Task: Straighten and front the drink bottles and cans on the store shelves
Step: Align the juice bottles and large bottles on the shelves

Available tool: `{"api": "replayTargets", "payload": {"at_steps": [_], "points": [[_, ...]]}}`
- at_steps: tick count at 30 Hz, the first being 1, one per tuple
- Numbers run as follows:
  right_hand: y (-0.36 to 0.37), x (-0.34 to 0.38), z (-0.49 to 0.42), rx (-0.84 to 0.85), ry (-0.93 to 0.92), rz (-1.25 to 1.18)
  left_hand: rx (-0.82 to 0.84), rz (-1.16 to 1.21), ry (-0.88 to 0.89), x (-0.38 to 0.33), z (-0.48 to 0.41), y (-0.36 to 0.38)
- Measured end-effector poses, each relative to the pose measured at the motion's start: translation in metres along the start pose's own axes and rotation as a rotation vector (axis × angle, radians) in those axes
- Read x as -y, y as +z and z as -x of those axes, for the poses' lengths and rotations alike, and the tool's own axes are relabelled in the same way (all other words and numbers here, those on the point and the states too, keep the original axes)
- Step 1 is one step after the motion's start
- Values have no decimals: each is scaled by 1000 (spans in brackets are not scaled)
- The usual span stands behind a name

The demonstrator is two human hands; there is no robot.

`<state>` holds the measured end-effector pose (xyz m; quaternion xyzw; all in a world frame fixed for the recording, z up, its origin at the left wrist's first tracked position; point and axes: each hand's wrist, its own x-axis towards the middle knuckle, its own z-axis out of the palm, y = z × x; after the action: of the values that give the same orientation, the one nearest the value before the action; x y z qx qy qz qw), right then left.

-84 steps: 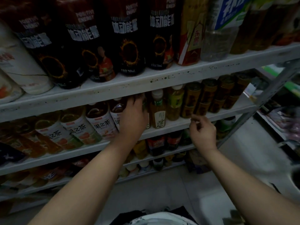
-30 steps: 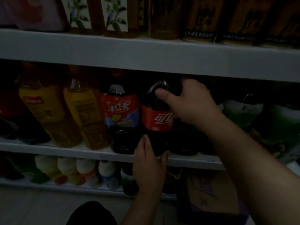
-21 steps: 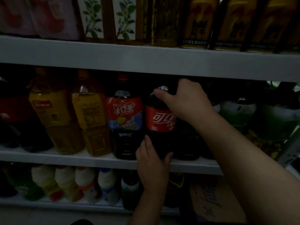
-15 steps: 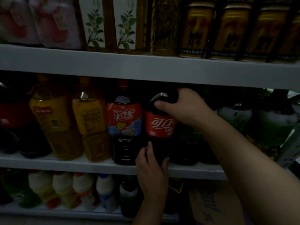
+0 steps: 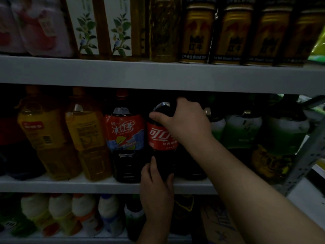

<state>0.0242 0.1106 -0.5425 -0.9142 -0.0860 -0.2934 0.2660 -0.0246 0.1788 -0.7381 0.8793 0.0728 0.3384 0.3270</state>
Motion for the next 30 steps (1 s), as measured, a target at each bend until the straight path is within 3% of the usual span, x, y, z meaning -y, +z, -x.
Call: {"api": "replayTargets", "payload": {"at_steps": [3,5,9,14,17,21,30], "points": [[-4,-17,14,-55,-98,-82,11,-6,1,-3,3,1],[-16,-43,34,-248,-152,-171,2,-5,-16,-2,3,1],[-48,-115,61,-571,5,-191,-42,6,15,-1,2,1],[-85,-171,47,-683,48,-6,-98,85,151,-25,4,3],[-95,-193,42,-653,158,39,-63,125,244,-42,7,6],[-102,-218,39,-471,365,26,9,149,268,-52,13,14],[-141,-228,34,-257,237,25,123,151,285,-55,25,25]]}}
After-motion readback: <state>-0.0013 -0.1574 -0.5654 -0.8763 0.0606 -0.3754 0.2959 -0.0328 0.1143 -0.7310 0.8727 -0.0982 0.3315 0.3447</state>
